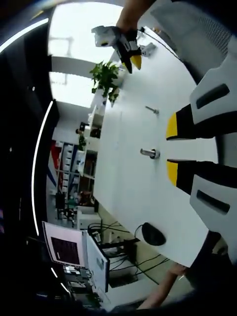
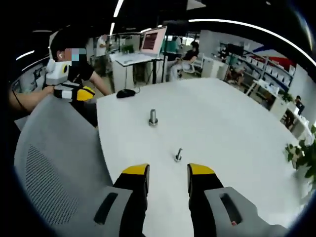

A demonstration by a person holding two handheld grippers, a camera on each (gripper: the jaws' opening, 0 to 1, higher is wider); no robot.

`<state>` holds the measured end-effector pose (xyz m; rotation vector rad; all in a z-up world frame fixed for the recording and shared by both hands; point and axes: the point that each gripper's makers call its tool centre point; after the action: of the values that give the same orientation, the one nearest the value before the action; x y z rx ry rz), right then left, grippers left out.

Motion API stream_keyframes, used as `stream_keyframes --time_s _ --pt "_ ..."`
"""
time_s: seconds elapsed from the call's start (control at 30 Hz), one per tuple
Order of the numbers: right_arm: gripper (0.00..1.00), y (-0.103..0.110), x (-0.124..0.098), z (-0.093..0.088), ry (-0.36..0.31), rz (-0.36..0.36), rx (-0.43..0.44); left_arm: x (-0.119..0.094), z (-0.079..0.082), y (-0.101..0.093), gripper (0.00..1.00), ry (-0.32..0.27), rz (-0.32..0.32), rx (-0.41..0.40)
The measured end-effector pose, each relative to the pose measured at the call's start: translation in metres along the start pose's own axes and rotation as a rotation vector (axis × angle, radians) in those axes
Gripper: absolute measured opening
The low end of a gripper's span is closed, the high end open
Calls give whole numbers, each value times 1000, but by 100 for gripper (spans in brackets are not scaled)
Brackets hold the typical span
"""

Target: Place the washer onto the threaded stud by aligning its center hole with the stud, sliding it down to the base, and recovering from edge contact or off-axis alignment until the washer reaches the visible bottom stop.

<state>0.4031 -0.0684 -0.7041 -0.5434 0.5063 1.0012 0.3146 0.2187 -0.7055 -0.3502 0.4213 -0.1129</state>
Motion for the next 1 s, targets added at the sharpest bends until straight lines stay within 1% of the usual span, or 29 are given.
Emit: stream_keyframes --time_s 0.03,0.07,0.13,0.17,0.33,0.43,0.5,0.57,0.63,0.7,0.77,0.87,0.9,0.93,0.97,1.0 --pt "32 2 -6 -5 -5 -3 19 0 0 0 14 -1 3 -2" --pt "32 2 -14 -12 -15 -24 46 0 0 1 14 0 4 -2" --pt "33 4 -23 -20 -28 -39 81 0 0 0 14 1 5 1" --pt "33 7 -28 -25 -40 -46 117 0 0 0 14 0 6 1" --pt "33 21 -40 -40 -70 -51 155 -2 4 1 15 -24 9 -1" --pt "34 33 -45 -38 -115 -54 199 -2 5 1 15 -32 7 4" --pt "34 38 -44 -34 -143 -58 205 -3 5 2 16 -39 14 -5" --pt "33 43 -40 -31 -144 -52 190 -4 8 4 17 -58 18 -30" --pt "33 46 -35 -28 -141 -42 179 -3 8 5 18 -60 23 -33" --pt "33 53 -31 -26 -132 -1 195 -3 8 5 18 -63 28 -35" --pt "33 52 -30 -30 -105 -9 173 -3 8 7 18 -61 33 -48" --pt "33 51 -28 -39 -80 -23 177 -2 6 3 17 -48 16 -24" --pt "31 48 -29 -42 -67 -40 184 -2 6 3 17 -46 16 -23" --pt "30 33 -34 -42 -76 -123 183 -2 6 3 17 -46 13 -26" --pt "30 28 -36 -40 -88 -150 183 -2 6 3 17 -48 13 -29" --pt "30 25 -37 -40 -93 -155 182 -1 6 3 17 -48 13 -30"
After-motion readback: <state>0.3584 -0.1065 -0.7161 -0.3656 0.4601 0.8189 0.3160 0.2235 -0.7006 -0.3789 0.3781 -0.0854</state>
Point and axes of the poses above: the point that each gripper's makers call its tool centre point, and the gripper's own axes: x roughly forward along the fingers, y roughly to its left, z roughly out of its top, and after that the axes turned 10 degrees about -x, right-handed
